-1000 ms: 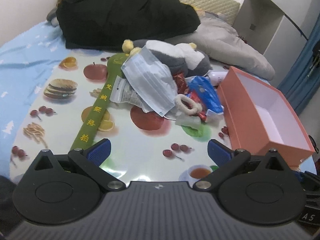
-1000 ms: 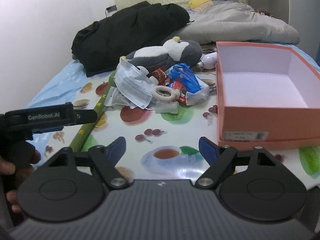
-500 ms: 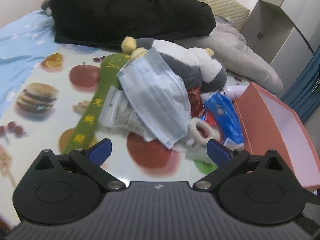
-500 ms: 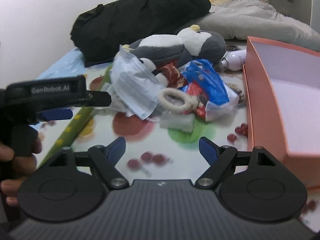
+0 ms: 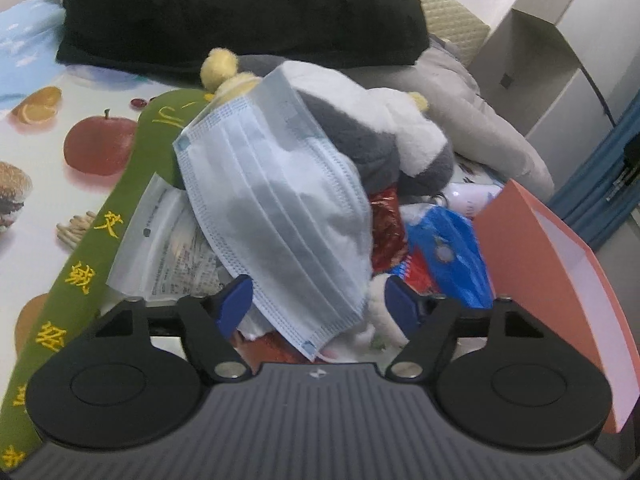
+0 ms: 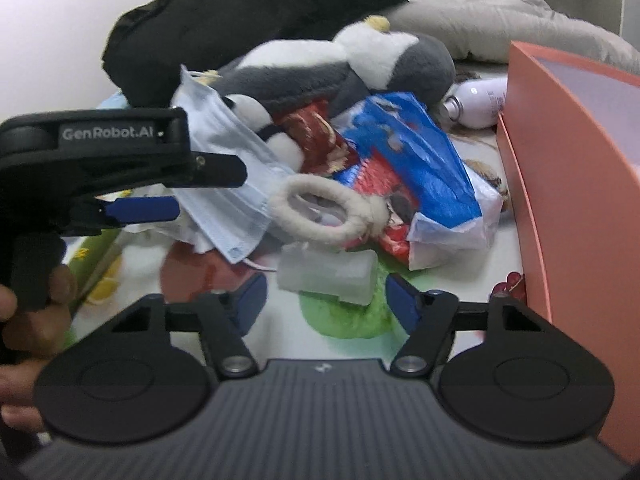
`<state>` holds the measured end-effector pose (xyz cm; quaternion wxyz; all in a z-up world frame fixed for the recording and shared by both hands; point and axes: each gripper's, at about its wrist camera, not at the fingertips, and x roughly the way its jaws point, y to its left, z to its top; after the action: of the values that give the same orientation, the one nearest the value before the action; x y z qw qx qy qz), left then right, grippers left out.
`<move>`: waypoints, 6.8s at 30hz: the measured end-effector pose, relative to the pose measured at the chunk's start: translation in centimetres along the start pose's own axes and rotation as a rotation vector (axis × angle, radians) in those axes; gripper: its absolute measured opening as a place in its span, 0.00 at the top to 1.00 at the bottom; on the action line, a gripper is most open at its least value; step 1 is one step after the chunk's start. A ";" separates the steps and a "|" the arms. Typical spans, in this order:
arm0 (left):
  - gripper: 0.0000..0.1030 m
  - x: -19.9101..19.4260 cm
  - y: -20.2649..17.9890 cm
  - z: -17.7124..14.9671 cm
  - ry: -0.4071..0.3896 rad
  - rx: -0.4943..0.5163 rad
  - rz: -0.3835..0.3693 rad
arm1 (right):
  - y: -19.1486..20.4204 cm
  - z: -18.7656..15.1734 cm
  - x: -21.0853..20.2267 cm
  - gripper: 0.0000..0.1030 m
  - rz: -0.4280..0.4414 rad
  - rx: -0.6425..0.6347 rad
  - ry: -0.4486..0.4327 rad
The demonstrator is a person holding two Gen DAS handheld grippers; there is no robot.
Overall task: Organize soft objects
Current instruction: 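Reach the left gripper to the blue face mask and close on it, then lift the blue face mask with the left gripper off the pile, then carry the mask over the pink shoebox and open the left gripper, then withdraw the left gripper from the shoebox back toward the pile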
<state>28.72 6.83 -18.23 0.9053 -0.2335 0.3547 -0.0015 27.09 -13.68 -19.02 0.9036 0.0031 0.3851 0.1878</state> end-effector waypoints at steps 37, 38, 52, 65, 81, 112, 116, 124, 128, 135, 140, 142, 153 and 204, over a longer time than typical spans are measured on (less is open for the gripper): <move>0.94 -10.1 0.6 -4.6 0.128 0.088 -0.045 | 0.9 -2.4 -7.1 0.76 -0.067 0.098 0.038; 0.94 -10.5 0.7 -5.0 0.145 0.094 -0.048 | 0.9 -2.5 -7.4 0.76 -0.075 0.103 0.041; 0.76 -11.1 1.1 -8.1 0.348 0.184 -0.081 | 0.4 -5.5 -8.8 0.75 -0.109 0.252 0.144; 0.20 -13.2 2.9 -8.2 0.227 0.047 0.001 | 2.6 -4.1 -9.7 0.53 -0.105 -0.103 0.090; 0.15 -7.1 0.4 -7.8 0.296 0.111 0.075 | 1.3 -2.3 -5.0 0.40 0.041 -0.402 0.234; 0.86 -6.8 -1.8 -5.4 0.297 0.215 0.083 | -1.0 -1.6 -6.4 0.74 -0.052 0.011 0.185; 0.86 -9.3 -2.8 -5.1 0.238 0.230 0.051 | -0.3 -1.3 -8.4 0.74 -0.066 0.010 0.127; 0.86 -15.6 -5.4 -4.6 0.144 0.249 -0.011 | 1.1 0.0 -14.9 0.74 -0.056 0.016 0.005; 0.86 -18.1 -7.1 -4.4 0.102 0.262 -0.044 | 1.2 0.5 -18.3 0.74 -0.066 0.037 -0.062; 0.86 -22.6 -10.0 -4.3 0.036 0.290 -0.127 | 1.4 0.6 -24.3 0.74 -0.096 0.059 -0.165; 0.86 -24.9 -12.3 -4.2 0.015 0.300 -0.181 | 1.1 0.2 -27.8 0.74 -0.133 0.067 -0.225; 0.86 -25.7 -13.3 -4.3 0.005 0.324 -0.196 | 0.9 -0.2 -28.8 0.74 -0.149 0.079 -0.239; 0.86 -24.4 -18.7 -5.6 0.085 0.373 -0.318 | -3.0 -1.5 -31.5 0.74 -0.197 0.200 -0.259; 0.48 -4.1 -32.7 -2.9 0.244 0.493 -0.252 | -21.4 3.0 -24.2 0.52 -0.204 0.396 -0.092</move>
<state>29.05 -22.82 -3.60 0.8781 -0.0468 0.4182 -0.2279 21.07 -41.42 -3.36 0.9162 0.1498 0.3713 0.0161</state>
